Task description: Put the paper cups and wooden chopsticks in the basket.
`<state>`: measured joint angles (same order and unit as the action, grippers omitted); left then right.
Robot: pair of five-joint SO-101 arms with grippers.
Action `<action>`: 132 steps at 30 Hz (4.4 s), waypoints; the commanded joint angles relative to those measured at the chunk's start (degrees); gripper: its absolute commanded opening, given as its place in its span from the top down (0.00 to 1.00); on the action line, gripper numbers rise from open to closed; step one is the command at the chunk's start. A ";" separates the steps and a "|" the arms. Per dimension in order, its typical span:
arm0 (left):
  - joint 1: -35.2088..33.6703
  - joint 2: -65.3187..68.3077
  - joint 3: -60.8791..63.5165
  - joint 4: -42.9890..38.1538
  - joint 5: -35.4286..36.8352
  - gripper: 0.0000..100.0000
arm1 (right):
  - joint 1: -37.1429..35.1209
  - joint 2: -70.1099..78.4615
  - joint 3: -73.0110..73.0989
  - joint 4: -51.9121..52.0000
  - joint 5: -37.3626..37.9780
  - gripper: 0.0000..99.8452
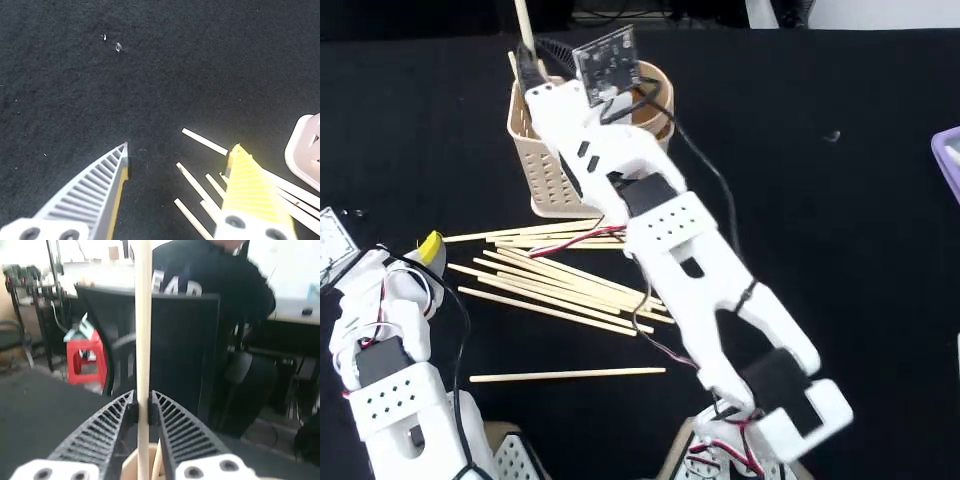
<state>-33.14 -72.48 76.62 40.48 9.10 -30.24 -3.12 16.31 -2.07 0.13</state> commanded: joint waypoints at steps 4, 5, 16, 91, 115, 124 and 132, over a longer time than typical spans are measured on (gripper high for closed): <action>0.57 -0.88 -1.54 -1.23 0.18 0.69 | 0.79 2.68 -3.56 -1.32 0.09 0.99; 0.57 -0.88 -1.54 -1.23 0.18 0.69 | 0.62 2.77 -2.95 -0.97 0.09 0.99; 0.57 -0.88 -1.54 -1.23 0.18 0.69 | -3.60 -6.20 -4.44 16.79 0.09 0.83; 27.21 53.71 -21.85 4.66 -51.52 0.69 | 14.86 -52.88 62.46 34.99 10.11 0.88; 25.27 61.10 -29.67 7.21 -55.30 0.69 | 14.95 -52.88 62.20 34.99 10.55 0.88; 24.75 65.41 -28.09 7.12 -55.65 0.69 | 14.95 -52.88 62.20 34.99 10.55 0.88; 25.36 55.30 -19.65 7.12 -55.74 0.69 | 14.95 -52.88 62.20 34.99 10.55 0.88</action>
<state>-7.82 -14.20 52.62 47.34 -45.76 -15.03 -54.02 78.99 34.24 9.71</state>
